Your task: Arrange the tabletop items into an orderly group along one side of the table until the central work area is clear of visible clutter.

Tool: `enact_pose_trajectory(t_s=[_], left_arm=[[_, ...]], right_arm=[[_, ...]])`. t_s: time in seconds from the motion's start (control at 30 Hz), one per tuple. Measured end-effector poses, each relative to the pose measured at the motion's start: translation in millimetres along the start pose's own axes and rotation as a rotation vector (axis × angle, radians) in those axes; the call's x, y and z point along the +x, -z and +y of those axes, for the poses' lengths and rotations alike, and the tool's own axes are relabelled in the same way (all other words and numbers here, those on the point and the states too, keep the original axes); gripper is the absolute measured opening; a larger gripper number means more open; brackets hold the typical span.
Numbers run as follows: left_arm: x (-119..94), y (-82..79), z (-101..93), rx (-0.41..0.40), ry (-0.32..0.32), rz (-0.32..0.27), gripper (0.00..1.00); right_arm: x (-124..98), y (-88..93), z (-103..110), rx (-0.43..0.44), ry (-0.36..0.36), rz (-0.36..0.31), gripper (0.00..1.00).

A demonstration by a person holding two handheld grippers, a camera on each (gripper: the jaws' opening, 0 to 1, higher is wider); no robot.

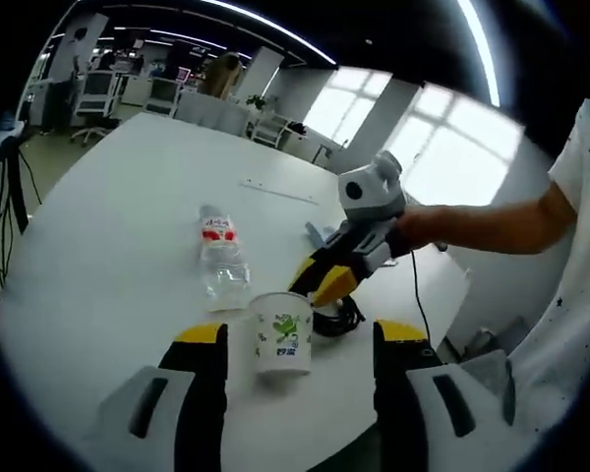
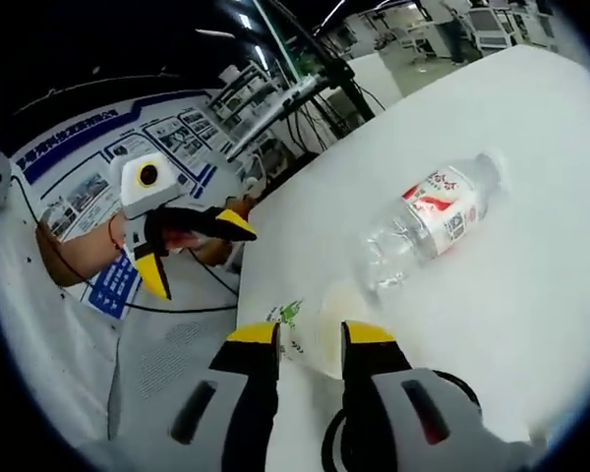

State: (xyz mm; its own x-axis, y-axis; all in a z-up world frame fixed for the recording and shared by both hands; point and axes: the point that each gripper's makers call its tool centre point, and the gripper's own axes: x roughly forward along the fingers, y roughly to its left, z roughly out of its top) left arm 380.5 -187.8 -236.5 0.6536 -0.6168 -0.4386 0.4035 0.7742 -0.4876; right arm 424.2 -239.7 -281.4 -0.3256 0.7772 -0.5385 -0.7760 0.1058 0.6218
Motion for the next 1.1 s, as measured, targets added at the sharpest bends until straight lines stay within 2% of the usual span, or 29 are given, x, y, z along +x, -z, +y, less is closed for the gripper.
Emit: enact_pose_trajectory(t_s=[0.2, 0.33, 0.53, 0.6, 0.67, 0.73, 0.8, 0.83, 0.9, 1.1], left_arm=[[1, -0.8, 1.6, -0.013, -0.005, -0.008, 0.59], [2, -2.7, -0.5, -0.01, 0.004, -0.006, 0.59], [3, -3.3, -0.5, -0.016, 0.008, -0.006, 0.58], [3, -5.7, -1.6, -0.019, 0.012, -0.014, 0.58], [3, -7.9, -4.2, -0.014, 0.016, -0.018, 0.58], [3, -8.2, -6.0, -0.012, 0.021, -0.017, 0.57], [4, -9.5, -8.0, -0.006, 0.027, -0.02, 0.57], [4, -10.4, -9.0, -0.005, 0.03, -0.023, 0.57], [4, -12.1, -11.2, -0.005, 0.037, -0.028, 0.57], [5, -13.4, -16.6, 0.007, 0.054, -0.027, 0.57]], right_arm=[[4, 3.6, 2, 0.016, -0.044, 0.018, 0.14], [3, 5.7, 5, 0.022, -0.054, 0.028, 0.03], [0, 12.9, 25, 0.049, -0.124, 0.042, 0.0], [-4, 8.6, 36, 0.046, -0.148, 0.008, 0.0], [-8, 9.8, 45, 0.036, -0.152, 0.006, 0.0], [-12, 13.5, 49, 0.014, -0.143, 0.025, 0.0], [-19, 9.2, 53, -0.033, -0.127, 0.001, 0.0], [-23, 8.6, 56, -0.021, -0.128, -0.001, 0.0], [-34, -1.9, 58, -0.029, -0.097, -0.048, 0.0], [-72, -20.0, 53, -0.077, 0.024, -0.098, 0.0]])
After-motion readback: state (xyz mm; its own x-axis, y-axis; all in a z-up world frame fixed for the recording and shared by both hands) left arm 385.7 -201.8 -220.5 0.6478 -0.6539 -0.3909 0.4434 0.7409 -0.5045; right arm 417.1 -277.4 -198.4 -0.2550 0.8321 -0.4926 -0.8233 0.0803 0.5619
